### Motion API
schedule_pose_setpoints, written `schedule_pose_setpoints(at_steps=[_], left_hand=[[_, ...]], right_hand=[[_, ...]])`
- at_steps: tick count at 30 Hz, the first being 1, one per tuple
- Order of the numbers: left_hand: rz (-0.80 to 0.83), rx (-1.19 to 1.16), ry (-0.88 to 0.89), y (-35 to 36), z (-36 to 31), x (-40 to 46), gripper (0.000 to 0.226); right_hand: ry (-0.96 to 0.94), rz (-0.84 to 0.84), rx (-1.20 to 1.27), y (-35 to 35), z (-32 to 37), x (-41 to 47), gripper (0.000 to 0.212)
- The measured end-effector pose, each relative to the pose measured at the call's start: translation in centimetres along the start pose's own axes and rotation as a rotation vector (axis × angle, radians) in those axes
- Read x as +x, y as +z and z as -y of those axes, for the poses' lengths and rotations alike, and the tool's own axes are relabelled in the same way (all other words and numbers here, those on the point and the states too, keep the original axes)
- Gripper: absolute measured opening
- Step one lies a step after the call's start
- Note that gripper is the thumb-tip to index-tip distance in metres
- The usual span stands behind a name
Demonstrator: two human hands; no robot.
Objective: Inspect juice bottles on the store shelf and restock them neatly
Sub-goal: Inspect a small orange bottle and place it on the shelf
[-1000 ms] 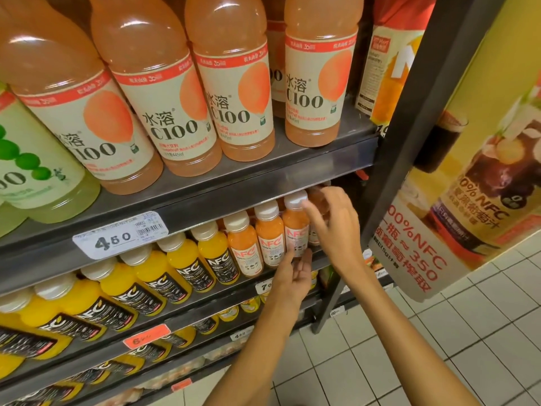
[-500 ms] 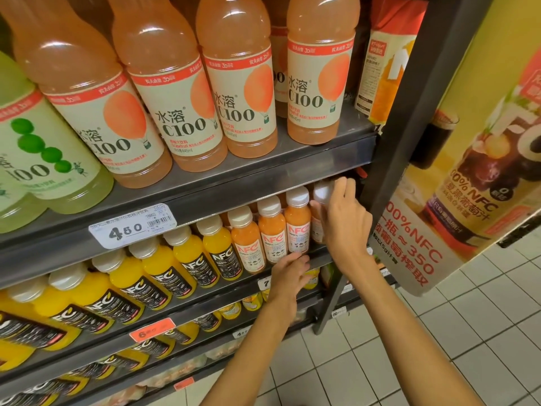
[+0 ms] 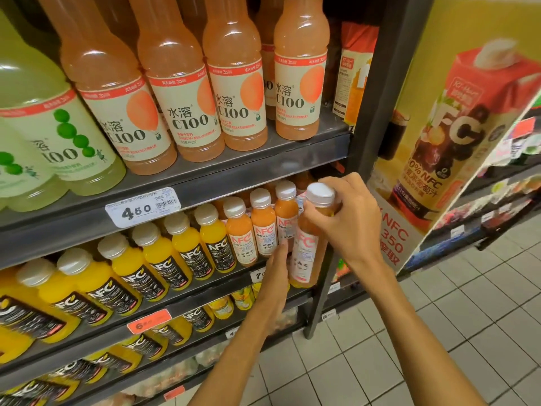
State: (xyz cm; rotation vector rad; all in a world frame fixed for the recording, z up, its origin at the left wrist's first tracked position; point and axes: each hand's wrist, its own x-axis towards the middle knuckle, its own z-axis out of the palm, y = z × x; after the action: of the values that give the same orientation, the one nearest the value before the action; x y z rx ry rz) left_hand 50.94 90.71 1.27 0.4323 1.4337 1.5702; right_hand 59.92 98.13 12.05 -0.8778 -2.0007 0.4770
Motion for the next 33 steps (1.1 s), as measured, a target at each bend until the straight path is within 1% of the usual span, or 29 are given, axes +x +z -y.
schedule_pose_setpoints(at_steps=[2, 4, 5, 7, 10, 12, 14, 16, 19, 21, 22, 23, 25, 27, 28, 29, 30, 32, 33], left_hand=[[0.048, -0.007, 0.03, -0.7, -0.4, -1.1, 0.045], [0.153, 0.072, 0.058, -1.6, -0.4, -2.7, 0.06], [0.194, 0.118, 0.061, -2.0, -0.6, -3.7, 0.064], [0.243, 0.172, 0.065, -2.1, -1.0, -5.4, 0.062], [0.236, 0.124, 0.006, -1.5, -2.4, -7.8, 0.055], [0.242, 0.099, -0.008, -1.3, -2.9, -9.0, 0.06], [0.241, 0.086, -0.022, -1.5, -3.5, -10.0, 0.065], [0.218, 0.116, -0.02, -1.8, -3.7, -10.8, 0.066], [0.122, 0.185, -0.001, -2.2, -4.0, -11.1, 0.071], [0.065, 0.158, -0.027, -2.2, -3.9, -10.8, 0.074], [0.053, 0.098, -0.053, -2.3, -3.9, -10.6, 0.073], [0.08, 0.026, -0.073, -2.5, -3.9, -10.6, 0.068], [0.235, -0.077, -0.095, -3.1, -3.8, -10.8, 0.063], [0.364, -0.13, -0.145, -3.4, -3.5, -11.1, 0.067], [0.378, -0.12, -0.158, -3.4, -3.2, -11.1, 0.068], [0.343, -0.091, -0.144, -3.2, -3.0, -11.1, 0.066], [0.273, -0.027, -0.114, -3.0, -2.9, -11.0, 0.062], [0.11, 0.138, -0.015, -2.0, -3.5, -11.0, 0.053], [0.066, 0.185, 0.02, -1.7, -3.7, -11.0, 0.049]], right_hand=[[0.016, 0.03, 0.159, -0.6, 0.5, -0.3, 0.03], [0.07, 0.079, 0.315, -0.6, 0.9, -0.5, 0.033], [0.134, 0.109, 0.401, -0.5, 1.0, -0.5, 0.034], [0.303, 0.173, 0.592, -0.2, 1.3, -0.7, 0.033], [0.49, 0.323, 0.845, 0.2, 1.4, -1.2, 0.033], [0.574, 0.474, 1.082, 0.3, 1.6, -1.5, 0.03], [0.608, 0.574, 1.255, 0.4, 1.9, -1.6, 0.023], [0.563, 0.561, 1.235, 0.3, 2.2, -1.5, 0.021], [0.529, 0.431, 1.101, 0.2, 2.9, -1.7, 0.032], [0.548, 0.426, 1.121, 0.2, 3.1, -1.9, 0.037], [0.553, 0.451, 1.17, 0.0, 3.2, -2.0, 0.041], [0.56, 0.483, 1.228, -0.1, 3.4, -2.0, 0.046], [0.597, 0.549, 1.36, -0.3, 3.6, -2.0, 0.056], [0.624, 0.612, 1.496, -0.3, 3.6, -2.2, 0.055], [0.62, 0.629, 1.525, -0.2, 3.7, -2.4, 0.052], [0.6, 0.633, 1.504, -0.2, 3.8, -2.6, 0.048], [0.565, 0.62, 1.424, -0.2, 4.0, -2.7, 0.043], [0.494, 0.532, 1.155, -0.2, 4.6, -2.8, 0.039], [0.479, 0.473, 1.049, -0.2, 4.8, -2.8, 0.037]])
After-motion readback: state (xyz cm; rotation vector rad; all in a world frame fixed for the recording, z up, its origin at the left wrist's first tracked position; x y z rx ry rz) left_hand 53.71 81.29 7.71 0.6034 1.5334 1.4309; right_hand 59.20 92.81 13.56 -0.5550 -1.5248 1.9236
